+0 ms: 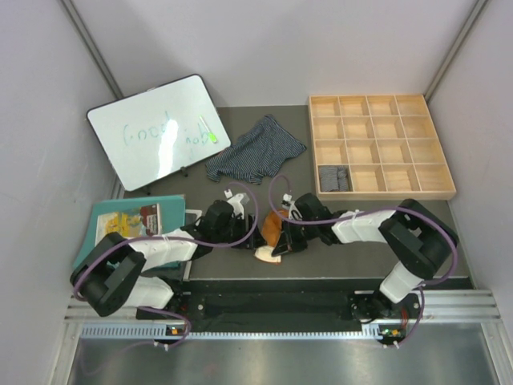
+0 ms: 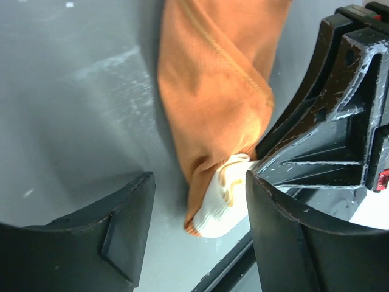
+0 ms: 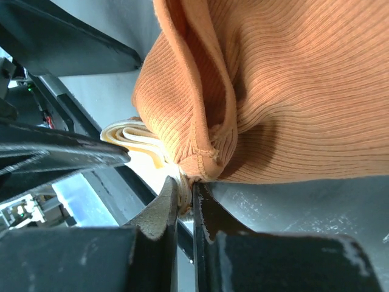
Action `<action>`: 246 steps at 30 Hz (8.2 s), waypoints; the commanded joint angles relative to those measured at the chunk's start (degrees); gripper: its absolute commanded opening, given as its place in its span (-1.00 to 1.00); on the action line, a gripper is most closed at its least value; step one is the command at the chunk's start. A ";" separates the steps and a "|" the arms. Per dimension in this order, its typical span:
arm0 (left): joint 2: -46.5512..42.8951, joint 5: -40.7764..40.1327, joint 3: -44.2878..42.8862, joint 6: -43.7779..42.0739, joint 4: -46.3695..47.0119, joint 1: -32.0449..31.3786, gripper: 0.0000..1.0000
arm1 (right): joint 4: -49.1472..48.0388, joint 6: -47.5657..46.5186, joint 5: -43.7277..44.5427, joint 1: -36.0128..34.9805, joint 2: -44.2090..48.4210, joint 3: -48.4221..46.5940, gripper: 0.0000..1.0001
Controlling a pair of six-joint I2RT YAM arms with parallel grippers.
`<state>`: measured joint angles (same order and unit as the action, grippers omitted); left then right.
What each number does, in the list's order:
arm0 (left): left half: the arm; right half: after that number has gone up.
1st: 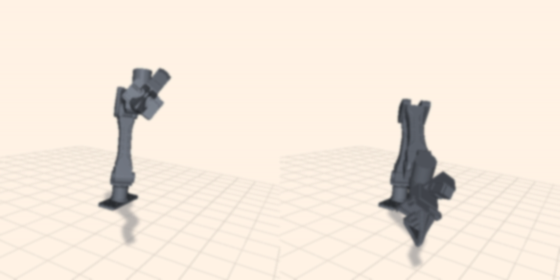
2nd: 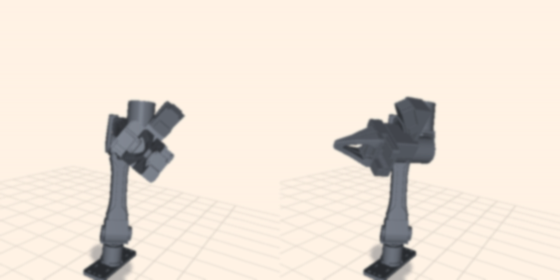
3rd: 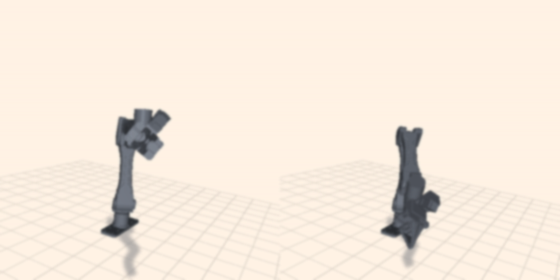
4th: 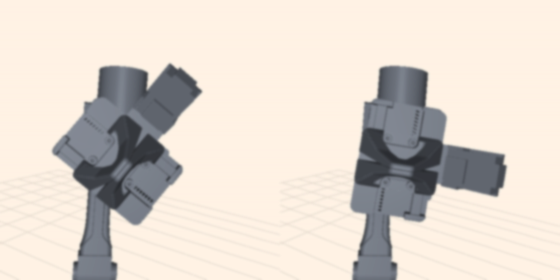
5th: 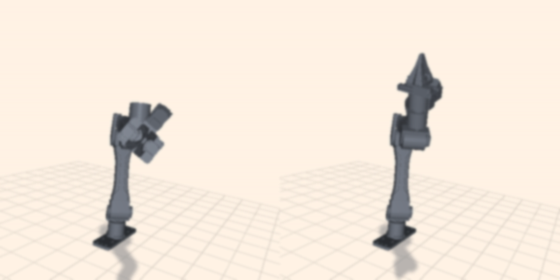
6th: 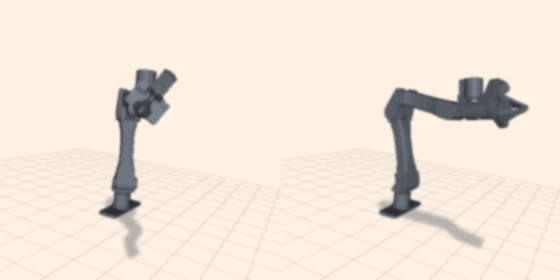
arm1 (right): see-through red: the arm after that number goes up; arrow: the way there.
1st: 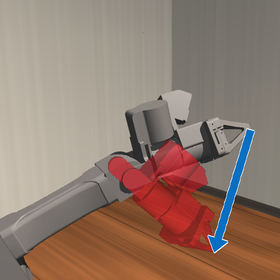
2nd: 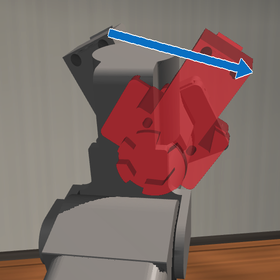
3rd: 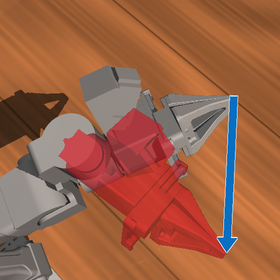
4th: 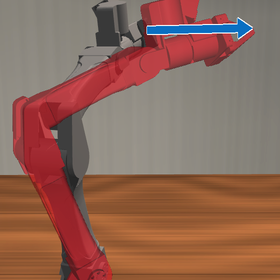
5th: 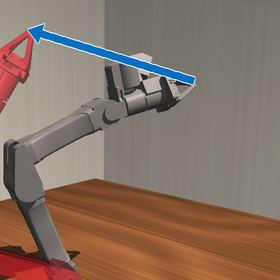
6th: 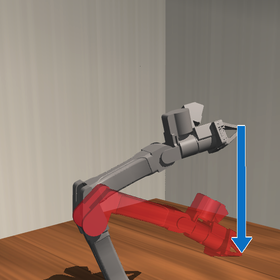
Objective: Roll the underwear
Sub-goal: Roll the underwear to the center of the board.
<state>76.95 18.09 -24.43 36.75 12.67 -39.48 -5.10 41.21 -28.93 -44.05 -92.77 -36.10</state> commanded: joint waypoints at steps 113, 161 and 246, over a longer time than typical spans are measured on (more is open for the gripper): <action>-5.57 7.94 -3.70 3.50 -14.86 6.35 0.14 | -0.69 -25.49 18.25 -24.52 8.84 0.23 -1.00; 9.36 14.53 9.41 1.92 24.62 2.92 -1.00 | -14.93 -10.02 -23.01 11.09 -9.89 -3.19 -0.54; 5.05 8.10 3.33 2.97 15.46 3.45 0.19 | -10.54 -4.38 6.87 3.80 4.88 9.56 -1.00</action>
<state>81.01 27.27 -21.61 40.34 23.42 -36.01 -16.75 39.55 -26.41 -40.36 -85.97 -25.67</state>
